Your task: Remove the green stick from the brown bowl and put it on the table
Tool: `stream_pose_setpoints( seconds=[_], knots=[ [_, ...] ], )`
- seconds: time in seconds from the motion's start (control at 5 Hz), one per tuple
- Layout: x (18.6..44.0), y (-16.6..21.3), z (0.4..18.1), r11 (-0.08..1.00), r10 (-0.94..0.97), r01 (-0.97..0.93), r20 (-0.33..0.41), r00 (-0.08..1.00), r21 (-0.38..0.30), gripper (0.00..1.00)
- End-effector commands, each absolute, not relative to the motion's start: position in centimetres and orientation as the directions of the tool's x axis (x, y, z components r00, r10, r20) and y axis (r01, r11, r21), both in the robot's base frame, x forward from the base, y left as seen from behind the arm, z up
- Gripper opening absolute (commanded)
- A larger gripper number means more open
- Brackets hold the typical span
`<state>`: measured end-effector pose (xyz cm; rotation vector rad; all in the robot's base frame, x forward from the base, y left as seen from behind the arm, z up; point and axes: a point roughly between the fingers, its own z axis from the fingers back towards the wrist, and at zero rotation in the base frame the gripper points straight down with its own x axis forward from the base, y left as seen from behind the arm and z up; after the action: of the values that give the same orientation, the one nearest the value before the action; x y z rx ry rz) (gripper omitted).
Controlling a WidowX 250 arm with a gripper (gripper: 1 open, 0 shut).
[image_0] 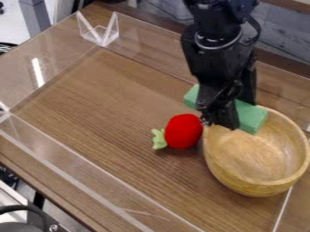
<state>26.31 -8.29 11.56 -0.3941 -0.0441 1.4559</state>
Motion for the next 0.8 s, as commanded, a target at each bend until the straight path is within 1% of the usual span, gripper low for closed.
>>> stream_pose_setpoints(
  seconds=[0.0,0.6],
  knots=[
    [26.3,-7.5,12.5,0.064,0.97,-0.943,-0.201,0.136,-0.327,0.0],
    [27.9,-6.1,12.3,-0.161,0.978,-0.931,-0.183,-0.105,-0.328,0.0]
  ],
)
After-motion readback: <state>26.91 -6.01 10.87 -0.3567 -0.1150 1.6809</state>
